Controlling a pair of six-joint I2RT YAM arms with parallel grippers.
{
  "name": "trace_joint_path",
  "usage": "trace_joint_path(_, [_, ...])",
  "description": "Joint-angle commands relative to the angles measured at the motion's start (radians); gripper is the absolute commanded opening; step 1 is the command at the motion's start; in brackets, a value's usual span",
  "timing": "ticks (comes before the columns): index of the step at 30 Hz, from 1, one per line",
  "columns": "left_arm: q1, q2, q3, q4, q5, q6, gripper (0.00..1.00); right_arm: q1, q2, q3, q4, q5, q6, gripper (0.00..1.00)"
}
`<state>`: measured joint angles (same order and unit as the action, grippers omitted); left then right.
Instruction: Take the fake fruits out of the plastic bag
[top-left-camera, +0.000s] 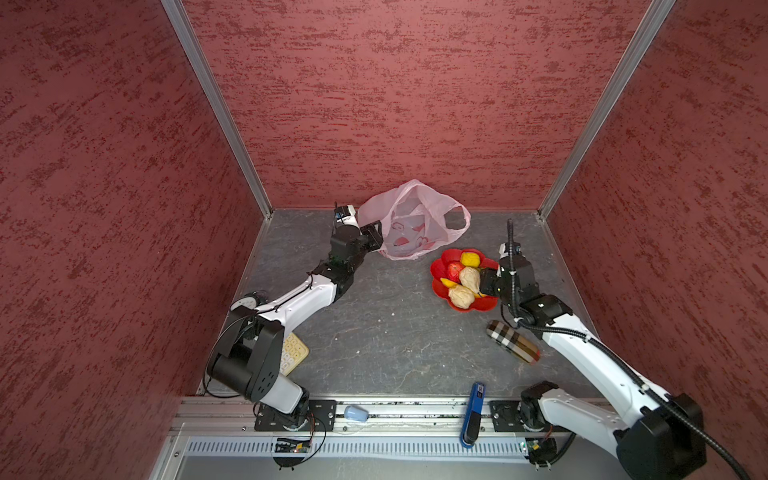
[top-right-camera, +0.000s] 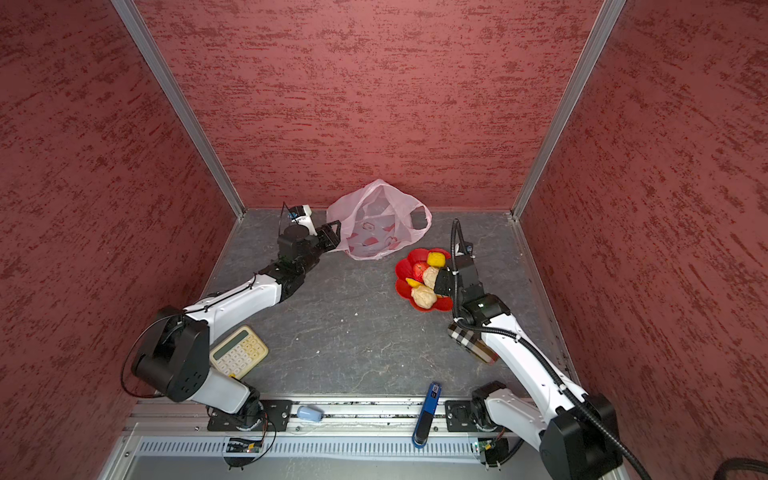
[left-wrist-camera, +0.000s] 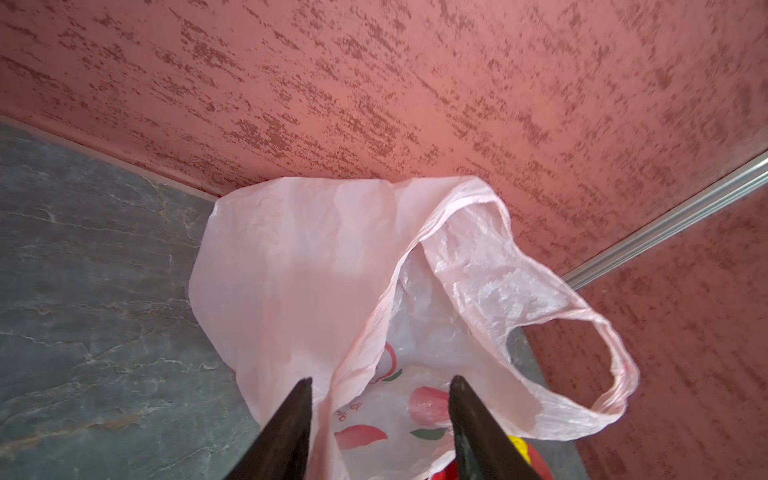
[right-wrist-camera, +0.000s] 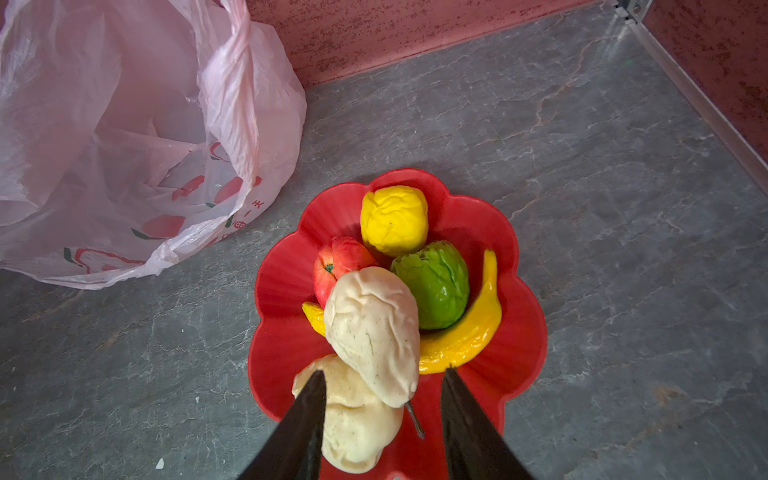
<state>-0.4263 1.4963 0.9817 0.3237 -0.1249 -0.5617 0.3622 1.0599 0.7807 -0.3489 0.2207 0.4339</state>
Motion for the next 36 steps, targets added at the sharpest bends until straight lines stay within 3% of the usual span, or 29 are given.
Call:
trace_joint_path(1, [0.007,-0.081,0.007,-0.064,-0.027,0.041,0.65,-0.009,-0.023,0.009,0.036,-0.016,0.001,0.48])
trace_joint_path(7, [0.015,-0.257,0.017,-0.234,-0.064,0.096,0.94,-0.013,-0.028,0.004,0.056,-0.012,-0.012,0.56])
trace_joint_path(10, [0.03,-0.361,0.007,-0.342,-0.08,0.105,1.0,-0.018,-0.021,0.01,0.063,-0.008,-0.019,0.65])
trace_joint_path(11, [0.037,-0.391,0.005,-0.378,-0.083,0.105,1.0,-0.021,-0.017,0.014,0.061,-0.005,-0.022,0.69])
trace_joint_path(14, [0.071,-0.506,-0.014,-0.51,-0.104,0.093,1.0,-0.032,-0.008,0.029,0.06,-0.001,-0.026,0.98])
trace_joint_path(20, [0.159,-0.746,-0.119,-0.72,-0.109,0.049,0.99,-0.056,-0.004,0.078,-0.012,0.005,-0.047,0.99])
trace_joint_path(25, [0.229,-0.863,-0.2,-0.832,-0.116,0.034,0.99,-0.101,-0.038,0.069,-0.034,0.051,-0.062,0.99])
trace_joint_path(31, [0.297,-0.9,-0.278,-0.867,-0.135,0.015,0.99,-0.25,-0.067,-0.032,0.132,-0.014,-0.039,0.99])
trace_joint_path(36, [0.349,-0.839,-0.347,-0.77,-0.135,0.048,0.99,-0.385,-0.03,-0.123,0.331,0.007,-0.037,0.99])
